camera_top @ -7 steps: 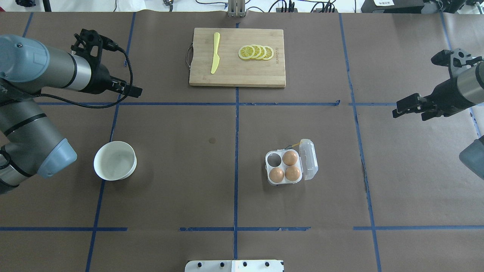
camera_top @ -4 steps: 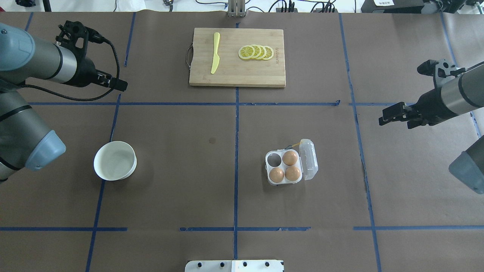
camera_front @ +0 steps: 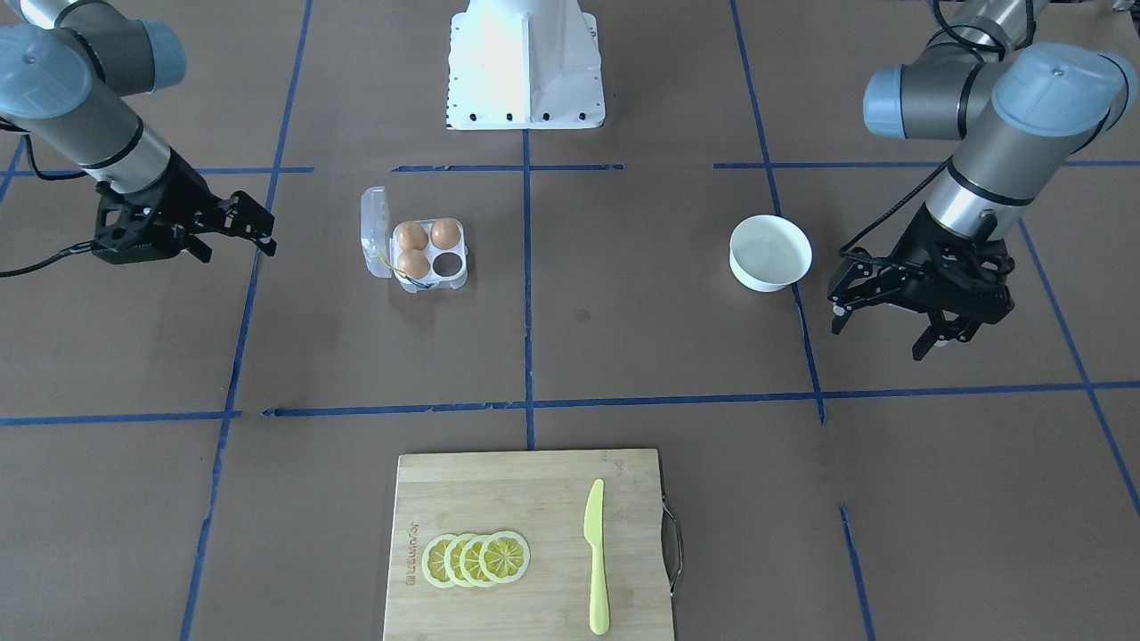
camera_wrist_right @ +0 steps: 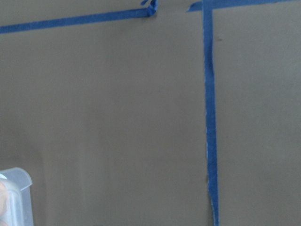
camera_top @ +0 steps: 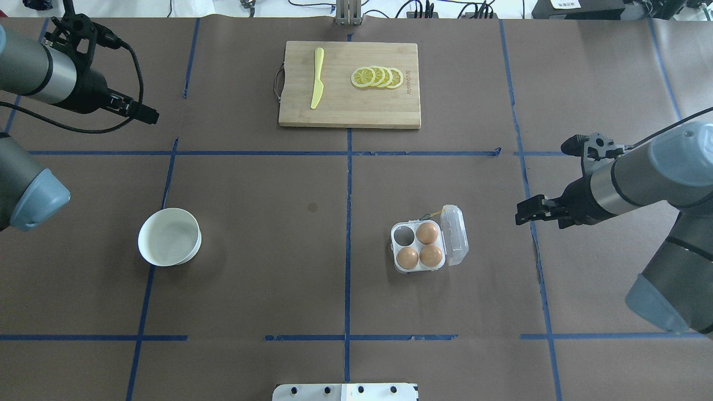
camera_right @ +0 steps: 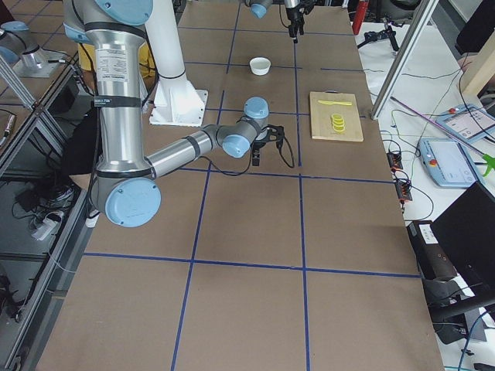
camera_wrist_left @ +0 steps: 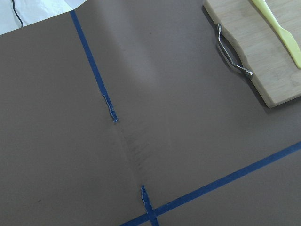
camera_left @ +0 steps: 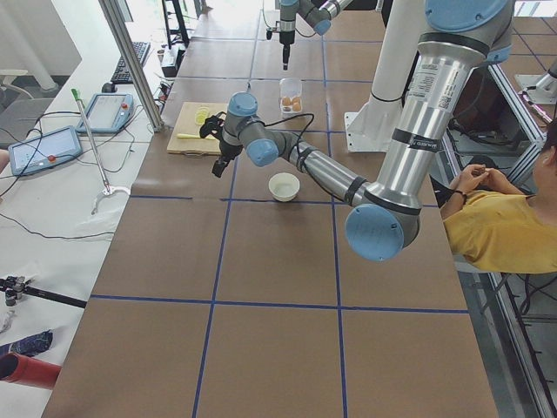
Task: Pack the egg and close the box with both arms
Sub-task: 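Push the open clear lid down over the eggs with the right gripper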
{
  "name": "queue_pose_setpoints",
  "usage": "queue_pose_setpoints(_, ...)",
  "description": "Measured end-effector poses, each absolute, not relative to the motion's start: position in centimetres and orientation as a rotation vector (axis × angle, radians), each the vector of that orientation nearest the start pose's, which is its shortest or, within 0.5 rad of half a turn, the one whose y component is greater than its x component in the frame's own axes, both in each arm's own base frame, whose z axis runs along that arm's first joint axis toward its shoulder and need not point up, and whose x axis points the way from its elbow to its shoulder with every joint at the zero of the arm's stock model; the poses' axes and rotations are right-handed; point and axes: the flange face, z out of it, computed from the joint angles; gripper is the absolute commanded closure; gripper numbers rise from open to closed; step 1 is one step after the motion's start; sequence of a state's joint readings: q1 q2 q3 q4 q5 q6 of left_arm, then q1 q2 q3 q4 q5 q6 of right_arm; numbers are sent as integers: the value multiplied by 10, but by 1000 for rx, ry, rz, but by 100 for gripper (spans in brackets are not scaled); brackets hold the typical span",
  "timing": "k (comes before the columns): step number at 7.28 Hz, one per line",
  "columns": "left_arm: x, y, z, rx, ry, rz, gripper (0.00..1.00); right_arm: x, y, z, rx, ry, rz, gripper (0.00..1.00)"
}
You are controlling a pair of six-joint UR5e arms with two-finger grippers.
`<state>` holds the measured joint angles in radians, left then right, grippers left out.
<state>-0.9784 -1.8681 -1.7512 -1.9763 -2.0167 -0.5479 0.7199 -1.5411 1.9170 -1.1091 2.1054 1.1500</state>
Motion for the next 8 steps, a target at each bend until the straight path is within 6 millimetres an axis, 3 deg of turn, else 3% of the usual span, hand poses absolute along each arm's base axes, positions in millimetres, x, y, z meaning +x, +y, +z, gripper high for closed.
queue_pose_setpoints(3, 262, -553, 371, 503, 818, 238, 0, -379, -368, 394, 17, -981, 71, 0)
queue_pose_setpoints(6, 262, -552, 372, 502, 818, 237, 0, -453, -336, 319, 74, -1047, 145, 0)
queue_pose_setpoints(8, 262, -553, 372, 502, 817, 237, 0, -455, -324, 281, 96, -1060, 169, 0)
